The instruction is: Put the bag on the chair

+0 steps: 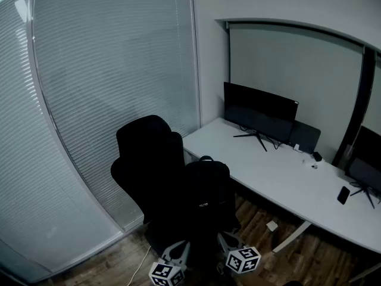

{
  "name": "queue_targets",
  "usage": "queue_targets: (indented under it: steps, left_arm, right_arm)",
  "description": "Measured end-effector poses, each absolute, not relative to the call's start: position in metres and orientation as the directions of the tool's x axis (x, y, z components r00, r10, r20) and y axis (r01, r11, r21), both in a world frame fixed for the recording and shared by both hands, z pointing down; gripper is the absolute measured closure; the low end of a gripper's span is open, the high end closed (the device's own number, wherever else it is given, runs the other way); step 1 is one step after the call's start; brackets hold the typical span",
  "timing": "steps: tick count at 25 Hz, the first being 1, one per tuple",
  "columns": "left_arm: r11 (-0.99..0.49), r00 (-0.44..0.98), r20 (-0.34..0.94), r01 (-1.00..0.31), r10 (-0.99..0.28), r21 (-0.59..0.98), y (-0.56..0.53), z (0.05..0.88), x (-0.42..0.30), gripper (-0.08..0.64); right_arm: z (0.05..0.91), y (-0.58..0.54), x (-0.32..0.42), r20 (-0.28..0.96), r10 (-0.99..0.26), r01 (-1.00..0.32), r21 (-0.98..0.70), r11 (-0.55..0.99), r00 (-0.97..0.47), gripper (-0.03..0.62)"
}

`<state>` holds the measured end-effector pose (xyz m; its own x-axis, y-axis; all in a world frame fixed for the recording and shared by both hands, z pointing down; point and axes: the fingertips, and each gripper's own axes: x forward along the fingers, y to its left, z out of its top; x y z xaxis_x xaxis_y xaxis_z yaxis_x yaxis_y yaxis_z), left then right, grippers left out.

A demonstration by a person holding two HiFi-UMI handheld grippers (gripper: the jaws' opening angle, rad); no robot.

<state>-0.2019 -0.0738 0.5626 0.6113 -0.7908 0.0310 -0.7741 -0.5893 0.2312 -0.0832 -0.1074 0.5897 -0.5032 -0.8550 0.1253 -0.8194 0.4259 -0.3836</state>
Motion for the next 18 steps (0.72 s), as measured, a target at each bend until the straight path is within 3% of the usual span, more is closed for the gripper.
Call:
queue_targets:
  steps: [18]
  left_arm:
    - [-0.594,0.614,0.011,-0.769,-0.789,0.236,-0.047,0.561,-0.21,0.541]
  right_arm:
    - [0.588,-0.081,-0.097,0.124,-0.85,-0.82,-0.363,0.442,-0.513,0.548]
